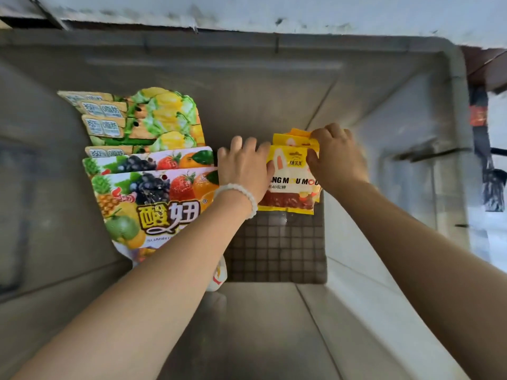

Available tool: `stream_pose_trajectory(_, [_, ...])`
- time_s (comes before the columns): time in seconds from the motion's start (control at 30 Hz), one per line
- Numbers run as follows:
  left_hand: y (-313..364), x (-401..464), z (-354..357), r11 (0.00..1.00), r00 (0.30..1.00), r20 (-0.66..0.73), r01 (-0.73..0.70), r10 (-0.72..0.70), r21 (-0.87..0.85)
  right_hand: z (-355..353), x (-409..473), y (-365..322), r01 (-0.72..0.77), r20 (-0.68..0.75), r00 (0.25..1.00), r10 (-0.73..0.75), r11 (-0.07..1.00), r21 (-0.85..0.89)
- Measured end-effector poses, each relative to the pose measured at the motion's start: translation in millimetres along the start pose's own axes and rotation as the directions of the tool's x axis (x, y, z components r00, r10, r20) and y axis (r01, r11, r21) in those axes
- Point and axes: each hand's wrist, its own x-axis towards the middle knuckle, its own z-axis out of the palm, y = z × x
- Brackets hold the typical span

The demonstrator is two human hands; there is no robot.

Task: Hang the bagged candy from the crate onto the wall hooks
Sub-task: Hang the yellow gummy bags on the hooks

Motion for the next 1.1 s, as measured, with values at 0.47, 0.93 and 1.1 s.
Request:
stream_pose_trajectory(0.47, [-8.1, -21.2, -12.0, 0.98, 0.976, -0.165, -0.163, 0.144, -0.11, -5.0, -29.0, -4.7, -0.102, -0.017, 0.994, 0.105, 0.984, 0.147])
stream_pose_trajectory(0.93, [10.8, -122.8, -225.4, 0.937, 0.948, -0.275, -0.235, 0.162, -0.259, -200.5, -133.0, -57.9, -0.001, -0.055, 0.998, 0.008, 0.991, 0.131])
stream_pose_trajectory(1.1, [19.8, -151.1, -317.0, 0.929, 0.941, -0.297, -0.246, 0.161, -0.277, -294.2, -171.3, -82.0, 0.055, -0.061, 0.997, -0.044, 0.98, 0.193])
